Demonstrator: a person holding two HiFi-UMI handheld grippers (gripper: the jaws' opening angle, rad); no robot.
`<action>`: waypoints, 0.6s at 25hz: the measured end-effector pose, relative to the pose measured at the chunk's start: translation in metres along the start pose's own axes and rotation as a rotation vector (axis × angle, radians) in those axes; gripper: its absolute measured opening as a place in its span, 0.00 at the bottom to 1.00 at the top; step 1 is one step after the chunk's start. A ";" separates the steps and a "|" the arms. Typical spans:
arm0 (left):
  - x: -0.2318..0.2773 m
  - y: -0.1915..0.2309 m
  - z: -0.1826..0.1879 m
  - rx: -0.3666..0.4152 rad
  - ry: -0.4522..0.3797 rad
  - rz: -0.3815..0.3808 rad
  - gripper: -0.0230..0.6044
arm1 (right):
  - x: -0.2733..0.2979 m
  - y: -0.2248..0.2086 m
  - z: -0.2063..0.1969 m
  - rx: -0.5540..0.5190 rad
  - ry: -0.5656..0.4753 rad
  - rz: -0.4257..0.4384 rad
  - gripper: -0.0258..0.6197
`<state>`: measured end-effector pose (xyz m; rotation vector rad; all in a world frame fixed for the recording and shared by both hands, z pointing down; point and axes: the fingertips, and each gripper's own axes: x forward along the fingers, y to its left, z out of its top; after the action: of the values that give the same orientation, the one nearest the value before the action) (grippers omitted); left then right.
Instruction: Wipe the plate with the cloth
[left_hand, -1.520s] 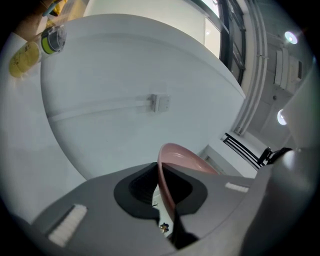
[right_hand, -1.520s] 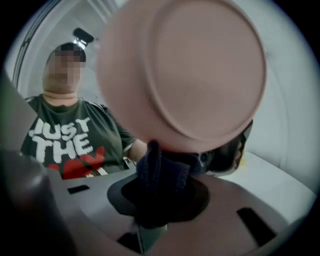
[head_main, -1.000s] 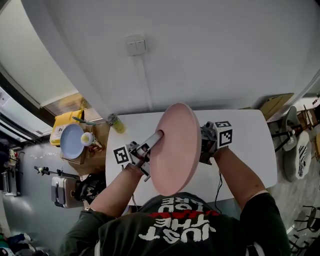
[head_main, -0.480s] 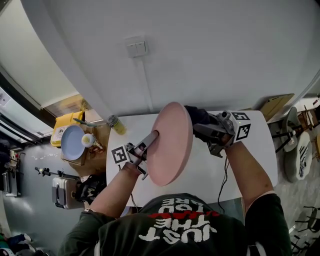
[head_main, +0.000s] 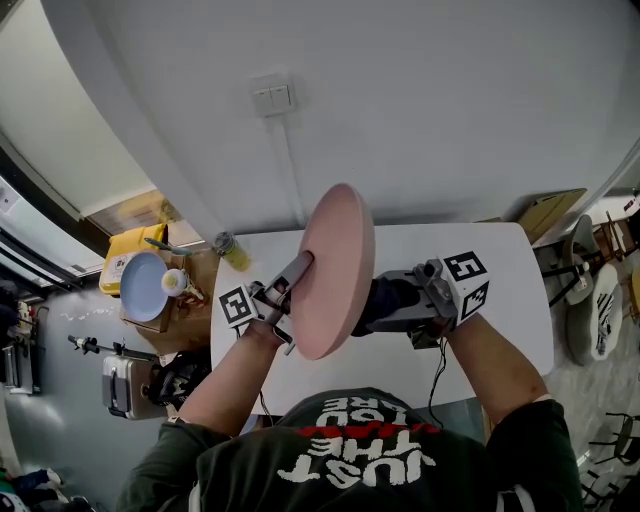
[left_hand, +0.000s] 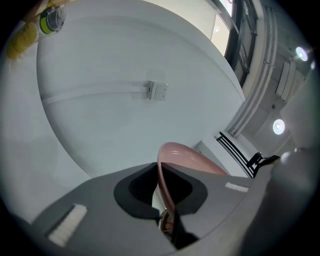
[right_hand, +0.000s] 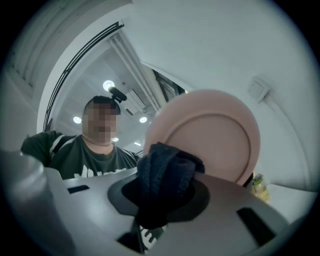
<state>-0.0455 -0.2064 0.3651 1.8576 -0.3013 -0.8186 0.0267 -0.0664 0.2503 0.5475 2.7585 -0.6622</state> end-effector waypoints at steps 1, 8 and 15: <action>0.006 -0.004 -0.005 -0.004 0.010 -0.013 0.07 | 0.002 -0.004 -0.010 0.014 0.023 -0.005 0.15; 0.011 -0.013 -0.025 -0.055 0.039 -0.025 0.07 | 0.000 -0.048 -0.049 0.041 0.105 -0.157 0.15; -0.012 -0.007 -0.019 0.004 0.043 -0.024 0.07 | -0.033 -0.084 -0.009 0.020 -0.046 -0.349 0.15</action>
<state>-0.0426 -0.1834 0.3681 1.8827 -0.2543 -0.7941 0.0199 -0.1413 0.3010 0.0485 2.8304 -0.7656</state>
